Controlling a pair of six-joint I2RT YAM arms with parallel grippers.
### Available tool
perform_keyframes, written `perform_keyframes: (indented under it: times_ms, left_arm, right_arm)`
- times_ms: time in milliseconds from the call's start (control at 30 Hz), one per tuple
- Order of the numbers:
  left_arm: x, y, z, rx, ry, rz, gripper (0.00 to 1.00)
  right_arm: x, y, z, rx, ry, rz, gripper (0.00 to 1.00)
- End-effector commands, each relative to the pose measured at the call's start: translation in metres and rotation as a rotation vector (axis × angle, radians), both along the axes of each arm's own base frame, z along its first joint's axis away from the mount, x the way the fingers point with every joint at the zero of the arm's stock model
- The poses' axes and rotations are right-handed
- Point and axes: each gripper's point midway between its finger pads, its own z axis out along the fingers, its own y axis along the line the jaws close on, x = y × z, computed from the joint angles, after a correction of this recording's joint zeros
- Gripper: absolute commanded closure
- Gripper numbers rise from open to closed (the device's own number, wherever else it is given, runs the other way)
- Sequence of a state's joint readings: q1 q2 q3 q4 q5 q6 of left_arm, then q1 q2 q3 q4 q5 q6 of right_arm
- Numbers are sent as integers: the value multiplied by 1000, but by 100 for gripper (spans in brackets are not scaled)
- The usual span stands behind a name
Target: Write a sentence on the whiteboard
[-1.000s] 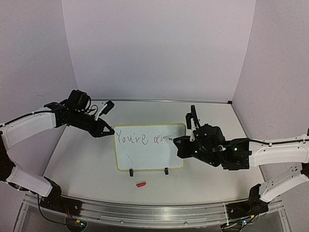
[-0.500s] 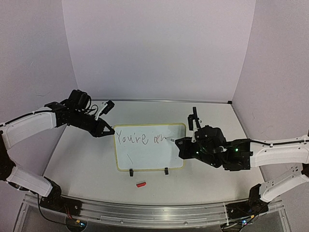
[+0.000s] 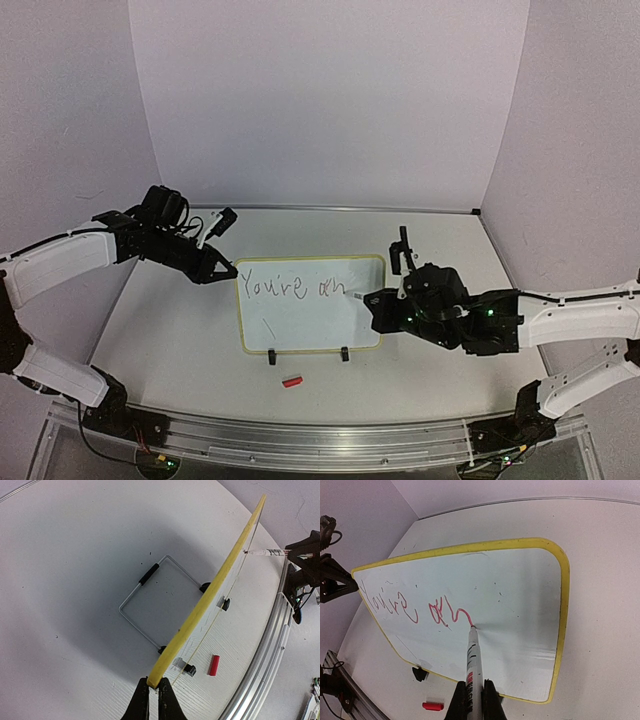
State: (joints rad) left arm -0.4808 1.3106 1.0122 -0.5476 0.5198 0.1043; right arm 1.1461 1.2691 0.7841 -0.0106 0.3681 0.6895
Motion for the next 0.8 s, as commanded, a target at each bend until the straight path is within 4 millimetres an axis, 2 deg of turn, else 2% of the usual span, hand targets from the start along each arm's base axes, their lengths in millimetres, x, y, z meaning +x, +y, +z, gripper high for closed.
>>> perform_keyframes:
  times_ms: [0,100,233,467,767]
  left_arm:
    - [-4,3,-12,52,30,-4,100]
    - [-4,3,-12,52,31,-4,100]
    - [-4,3,-13,53,32,-5,100]
    - [-3,3,-14,55,36,-7,100]
    - [-3,3,-13,53,34,-6,100]
  right_arm:
    - [1,-9,16,25,-25,-23,100]
    - [1,-17,28,48,-52,-37,100]
    - [2,-24,28,39,-67,-60,100]
    - [4,-18,19,11,-53,-53,100]
    - [10,-16,22,-8,-73,-61,100]
